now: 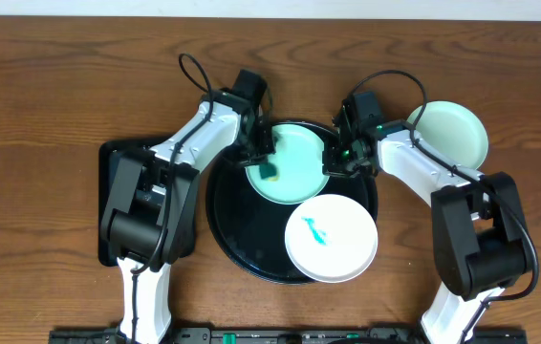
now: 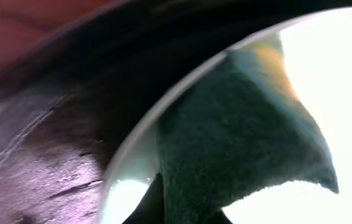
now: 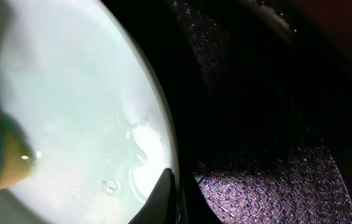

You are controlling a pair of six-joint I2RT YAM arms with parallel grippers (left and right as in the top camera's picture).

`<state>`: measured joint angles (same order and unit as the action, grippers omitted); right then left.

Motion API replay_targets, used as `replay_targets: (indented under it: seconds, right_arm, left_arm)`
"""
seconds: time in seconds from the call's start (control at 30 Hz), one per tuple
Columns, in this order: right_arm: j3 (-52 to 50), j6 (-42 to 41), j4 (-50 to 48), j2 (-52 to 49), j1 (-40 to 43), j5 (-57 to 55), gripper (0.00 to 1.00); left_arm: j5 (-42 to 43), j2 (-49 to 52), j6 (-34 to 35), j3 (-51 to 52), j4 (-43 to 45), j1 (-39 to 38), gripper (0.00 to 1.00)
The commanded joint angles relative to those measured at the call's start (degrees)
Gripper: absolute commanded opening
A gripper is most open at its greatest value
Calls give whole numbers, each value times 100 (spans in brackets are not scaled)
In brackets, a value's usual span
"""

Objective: Clean dirty plates on tray and stack at the side
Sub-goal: 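Scrub the tilted mint plate's face with the sponge in the left gripper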

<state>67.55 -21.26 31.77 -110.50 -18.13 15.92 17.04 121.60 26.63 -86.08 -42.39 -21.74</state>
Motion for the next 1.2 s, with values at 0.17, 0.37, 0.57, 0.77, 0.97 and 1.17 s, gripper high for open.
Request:
replay_targets:
  seconds: [0.17, 0.37, 0.57, 0.77, 0.97, 1.17]
  right_arm:
    - [-48, 181, 173, -90, -20, 105, 1]
    - [-48, 179, 146, -90, -20, 105, 1]
    - [-48, 179, 142, -90, -20, 103, 1]
    - [-48, 177, 155, -90, -20, 105, 1]
    - [-48, 177, 197, -90, -20, 105, 1]
    - [-48, 177, 232, -90, -20, 105, 1]
  left_arm:
    - [-957, 269, -896, 184, -839, -61, 7]
    - [798, 269, -1296, 184, -568, -575, 7]
    - [1235, 271, -704, 184, 149, -1314, 7]
    - [1342, 271, -236, 184, 839, -1742, 7]
    - [979, 271, 267, 184, 1211, -1569, 7]
    - [92, 271, 761, 184, 1412, -1008, 7]
